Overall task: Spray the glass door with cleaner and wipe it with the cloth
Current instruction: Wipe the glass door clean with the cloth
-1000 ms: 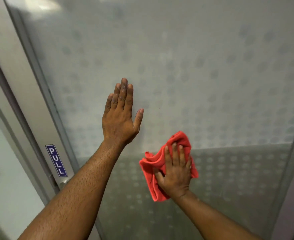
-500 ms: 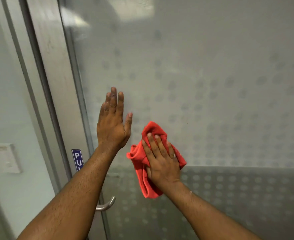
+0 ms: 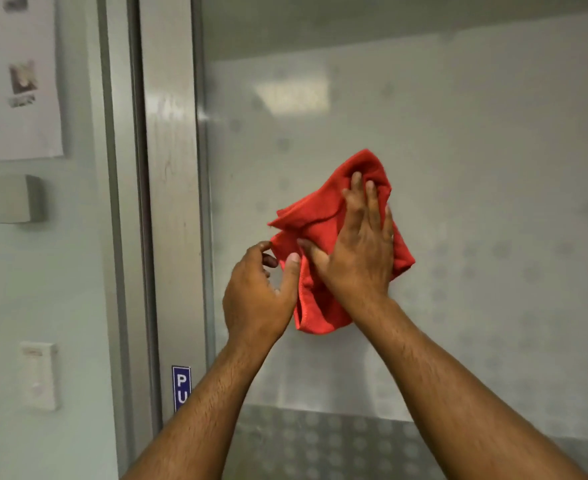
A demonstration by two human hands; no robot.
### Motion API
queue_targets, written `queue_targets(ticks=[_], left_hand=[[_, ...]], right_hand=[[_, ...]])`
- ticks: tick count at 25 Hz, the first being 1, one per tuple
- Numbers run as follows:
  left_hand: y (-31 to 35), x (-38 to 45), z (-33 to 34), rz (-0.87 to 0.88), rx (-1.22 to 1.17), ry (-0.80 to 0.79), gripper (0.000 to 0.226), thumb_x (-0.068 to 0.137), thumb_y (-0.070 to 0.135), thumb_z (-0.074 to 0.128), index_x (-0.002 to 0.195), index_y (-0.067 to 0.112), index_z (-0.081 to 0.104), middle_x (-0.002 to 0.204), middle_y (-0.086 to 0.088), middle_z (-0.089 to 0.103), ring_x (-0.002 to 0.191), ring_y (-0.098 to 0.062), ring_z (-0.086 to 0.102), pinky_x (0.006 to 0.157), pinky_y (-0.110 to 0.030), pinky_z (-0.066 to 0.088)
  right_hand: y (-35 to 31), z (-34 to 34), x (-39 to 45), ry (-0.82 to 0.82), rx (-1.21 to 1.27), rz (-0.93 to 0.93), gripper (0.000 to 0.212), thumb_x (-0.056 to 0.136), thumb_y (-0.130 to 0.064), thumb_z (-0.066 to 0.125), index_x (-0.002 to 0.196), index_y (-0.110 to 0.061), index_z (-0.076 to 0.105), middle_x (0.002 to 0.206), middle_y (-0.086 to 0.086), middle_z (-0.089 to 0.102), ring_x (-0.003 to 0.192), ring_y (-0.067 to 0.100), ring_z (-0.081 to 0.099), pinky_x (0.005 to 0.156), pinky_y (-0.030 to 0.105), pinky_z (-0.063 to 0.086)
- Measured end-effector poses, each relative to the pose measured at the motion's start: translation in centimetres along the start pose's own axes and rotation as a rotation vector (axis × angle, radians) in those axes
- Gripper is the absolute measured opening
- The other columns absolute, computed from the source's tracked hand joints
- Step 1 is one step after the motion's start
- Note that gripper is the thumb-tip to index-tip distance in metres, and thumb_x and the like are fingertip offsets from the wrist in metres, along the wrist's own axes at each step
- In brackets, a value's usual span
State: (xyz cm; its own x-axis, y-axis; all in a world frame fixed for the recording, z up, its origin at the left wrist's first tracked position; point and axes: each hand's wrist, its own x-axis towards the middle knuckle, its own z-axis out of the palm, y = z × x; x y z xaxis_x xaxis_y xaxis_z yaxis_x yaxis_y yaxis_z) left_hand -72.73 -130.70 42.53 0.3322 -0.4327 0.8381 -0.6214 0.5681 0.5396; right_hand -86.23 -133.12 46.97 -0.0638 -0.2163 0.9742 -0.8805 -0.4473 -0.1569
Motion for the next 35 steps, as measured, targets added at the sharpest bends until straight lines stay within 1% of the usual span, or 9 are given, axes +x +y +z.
queue_targets(ticks=[3, 8, 10, 13, 16, 18, 23, 29, 35], left_hand=[[2.0, 1.4, 0.2, -0.183, -0.144, -0.084, 0.057, 0.083, 0.054, 0.069, 0.129, 0.023, 0.055, 0.091, 0.011, 0.066, 0.082, -0.007, 0.067, 0.075, -0.031, 0.057], [3.8, 2.4, 0.1, -0.528, -0.523, -0.133, 0.063, 0.075, 0.035, 0.085, 0.126, 0.016, 0.052, 0.097, 0.001, 0.070, 0.084, -0.008, 0.070, 0.067, -0.022, 0.051], [4.4, 2.4, 0.5, -0.633, -0.645, -0.128, 0.059, 0.073, 0.027, 0.087, 0.120, 0.011, 0.055, 0.099, -0.004, 0.071, 0.082, -0.013, 0.071, 0.066, -0.024, 0.052], [5.4, 2.4, 0.9, -0.758, -0.831, -0.143, 0.052, 0.071, 0.016, 0.088, 0.113, 0.002, 0.061, 0.097, -0.014, 0.074, 0.077, -0.020, 0.072, 0.068, -0.030, 0.058], [6.7, 2.0, 1.1, -0.807, -0.894, -0.207, 0.033, 0.074, 0.008, 0.084, 0.100, 0.000, 0.066, 0.088, -0.015, 0.075, 0.070, -0.022, 0.072, 0.068, -0.032, 0.061], [7.4, 1.8, 1.0, -0.818, -0.865, -0.242, 0.022, 0.076, 0.005, 0.080, 0.093, 0.005, 0.066, 0.084, -0.012, 0.074, 0.068, -0.020, 0.069, 0.069, -0.032, 0.060], [7.5, 1.0, 0.6, -0.801, -0.826, -0.242, 0.009, 0.081, 0.005, 0.073, 0.081, 0.011, 0.066, 0.075, -0.006, 0.071, 0.058, -0.012, 0.063, 0.054, -0.021, 0.054], [6.2, 0.0, -1.1, -0.856, -0.983, -0.219, 0.006, 0.083, 0.011, 0.074, 0.087, 0.011, 0.069, 0.083, -0.011, 0.076, 0.069, -0.020, 0.069, 0.054, -0.024, 0.056], [3.0, -3.8, -2.5, -0.946, -0.999, -0.194, 0.017, 0.085, 0.004, 0.073, 0.100, 0.001, 0.067, 0.092, -0.020, 0.071, 0.067, -0.024, 0.066, 0.067, -0.036, 0.057]], right_hand=[[-0.2, -2.0, 3.4, -0.182, -0.105, -0.004, 0.120, 0.066, -0.068, 0.072, 0.154, -0.011, 0.013, 0.164, 0.005, -0.001, 0.151, 0.021, -0.003, 0.120, 0.040, -0.002], [1.4, -6.3, 6.0, -0.558, 0.010, -0.084, 0.086, 0.086, -0.053, 0.061, 0.154, -0.022, 0.018, 0.163, -0.001, -0.011, 0.149, 0.015, -0.014, 0.121, 0.045, -0.001], [2.2, -6.3, 6.3, -0.498, 0.051, -0.124, 0.057, 0.096, -0.036, 0.044, 0.150, -0.020, 0.034, 0.164, 0.001, 0.003, 0.151, 0.018, -0.001, 0.121, 0.050, 0.008], [2.3, -5.6, 5.1, -0.204, 0.095, -0.174, 0.061, 0.075, -0.013, 0.043, 0.134, -0.015, 0.058, 0.156, 0.009, 0.035, 0.144, 0.031, 0.029, 0.114, 0.053, 0.030], [1.6, -5.6, 4.1, -0.010, 0.078, -0.019, 0.063, 0.076, -0.002, 0.059, 0.137, -0.012, 0.047, 0.149, 0.016, 0.034, 0.134, 0.034, 0.034, 0.106, 0.040, 0.037], [1.5, -6.2, 4.3, 0.043, 0.007, 0.147, 0.063, 0.082, -0.016, 0.070, 0.138, -0.010, 0.041, 0.139, 0.017, 0.040, 0.126, 0.033, 0.038, 0.100, 0.039, 0.039], [2.7, -7.6, 4.6, -0.110, -0.240, 0.318, 0.050, 0.083, -0.051, 0.067, 0.115, -0.014, 0.064, 0.113, 0.012, 0.063, 0.112, 0.034, 0.050, 0.094, 0.045, 0.038], [3.3, -11.1, 3.2, -0.260, 0.170, 0.595, 0.040, 0.066, -0.055, 0.077, 0.073, -0.018, 0.065, 0.074, 0.003, 0.070, 0.075, 0.027, 0.068, 0.075, 0.047, 0.058], [3.7, -11.9, -3.6, -0.348, 0.328, 0.772, 0.045, 0.060, -0.049, 0.085, 0.091, -0.029, 0.058, 0.085, 0.001, 0.072, 0.077, 0.023, 0.070, 0.071, 0.049, 0.060]])
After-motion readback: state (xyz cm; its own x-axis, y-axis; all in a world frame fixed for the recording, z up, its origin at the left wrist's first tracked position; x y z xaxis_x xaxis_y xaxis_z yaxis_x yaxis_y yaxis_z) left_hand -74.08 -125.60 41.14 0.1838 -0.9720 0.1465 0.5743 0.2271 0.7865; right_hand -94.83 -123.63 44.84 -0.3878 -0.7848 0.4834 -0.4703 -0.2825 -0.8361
